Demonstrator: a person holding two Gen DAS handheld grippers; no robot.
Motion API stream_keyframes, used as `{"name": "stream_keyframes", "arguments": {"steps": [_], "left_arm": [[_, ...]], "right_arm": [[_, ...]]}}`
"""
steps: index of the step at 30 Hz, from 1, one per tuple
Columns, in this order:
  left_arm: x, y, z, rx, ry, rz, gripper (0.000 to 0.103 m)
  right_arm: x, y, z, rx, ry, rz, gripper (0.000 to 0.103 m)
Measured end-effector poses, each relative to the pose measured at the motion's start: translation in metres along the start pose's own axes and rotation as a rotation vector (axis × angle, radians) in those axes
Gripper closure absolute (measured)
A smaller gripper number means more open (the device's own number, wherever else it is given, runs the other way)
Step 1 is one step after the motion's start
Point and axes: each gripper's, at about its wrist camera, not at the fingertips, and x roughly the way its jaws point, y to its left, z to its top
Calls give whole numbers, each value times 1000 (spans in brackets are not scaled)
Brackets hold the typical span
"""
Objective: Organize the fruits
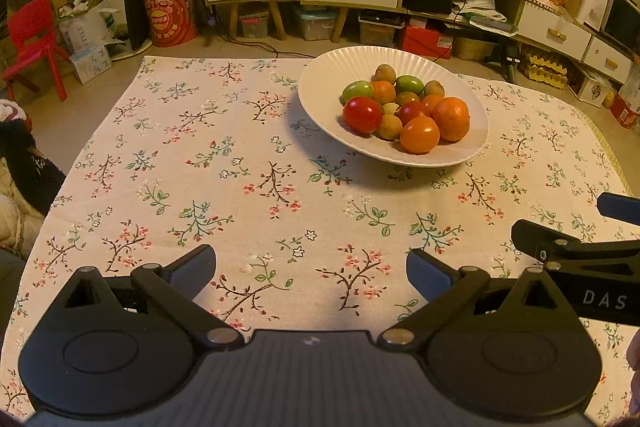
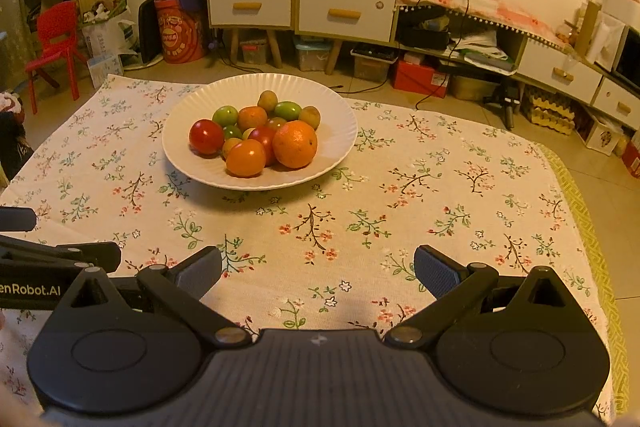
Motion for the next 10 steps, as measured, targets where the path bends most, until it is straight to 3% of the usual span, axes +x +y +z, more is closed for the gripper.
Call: {"name": "stream_keyframes", "arguments": {"steps": [10], "left_arm": [[1, -1, -1, 9, -4, 1, 6]], "right_arm": [[-1, 0, -1, -2, -5, 2, 1]]}}
